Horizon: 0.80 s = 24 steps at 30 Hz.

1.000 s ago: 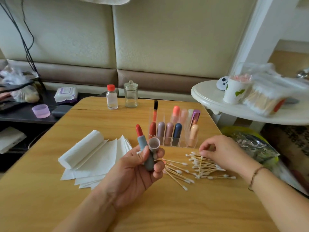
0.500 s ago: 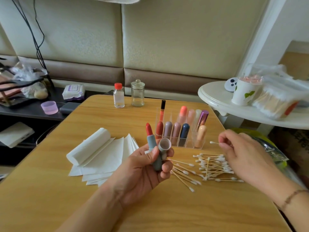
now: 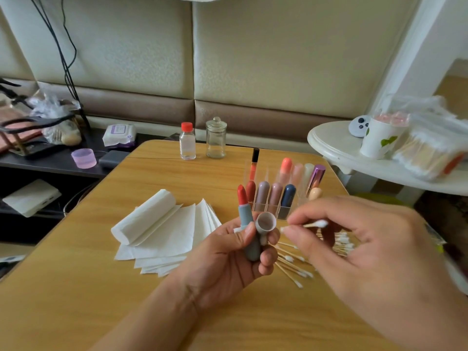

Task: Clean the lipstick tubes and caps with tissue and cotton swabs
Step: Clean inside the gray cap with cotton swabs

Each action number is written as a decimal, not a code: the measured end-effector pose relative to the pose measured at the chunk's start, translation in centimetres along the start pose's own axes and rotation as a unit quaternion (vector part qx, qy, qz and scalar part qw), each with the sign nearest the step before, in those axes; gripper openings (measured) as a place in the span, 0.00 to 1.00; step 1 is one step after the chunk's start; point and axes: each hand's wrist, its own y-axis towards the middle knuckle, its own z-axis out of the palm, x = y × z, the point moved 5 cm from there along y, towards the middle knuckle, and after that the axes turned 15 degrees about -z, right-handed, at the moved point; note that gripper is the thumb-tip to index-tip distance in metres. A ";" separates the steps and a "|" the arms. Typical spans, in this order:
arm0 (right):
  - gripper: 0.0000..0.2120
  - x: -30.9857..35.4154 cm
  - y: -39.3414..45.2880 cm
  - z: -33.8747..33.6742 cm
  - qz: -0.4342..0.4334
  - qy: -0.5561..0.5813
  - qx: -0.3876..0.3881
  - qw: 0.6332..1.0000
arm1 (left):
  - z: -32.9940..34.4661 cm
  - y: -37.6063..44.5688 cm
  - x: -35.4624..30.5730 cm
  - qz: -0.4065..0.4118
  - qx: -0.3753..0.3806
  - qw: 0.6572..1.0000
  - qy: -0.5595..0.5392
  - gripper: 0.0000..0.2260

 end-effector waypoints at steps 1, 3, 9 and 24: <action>0.05 -0.1 0.1 0.1 0.011 0.019 0.007 1.000 | 0.0 0.0 0.0 -0.001 0.000 1.000 -0.002 0.06; 0.03 -0.4 0.4 0.2 0.026 0.055 0.019 0.998 | 0.0 0.0 0.1 -0.002 0.003 1.000 0.002 0.06; 0.02 -0.4 1.7 -1.1 -0.020 0.010 0.027 0.999 | 0.1 0.0 0.0 -0.010 0.009 1.000 0.008 0.05; 0.11 0.2 2.8 0.6 -0.211 -0.186 0.217 0.935 | 0.0 0.2 0.2 -0.012 0.008 1.000 0.021 0.06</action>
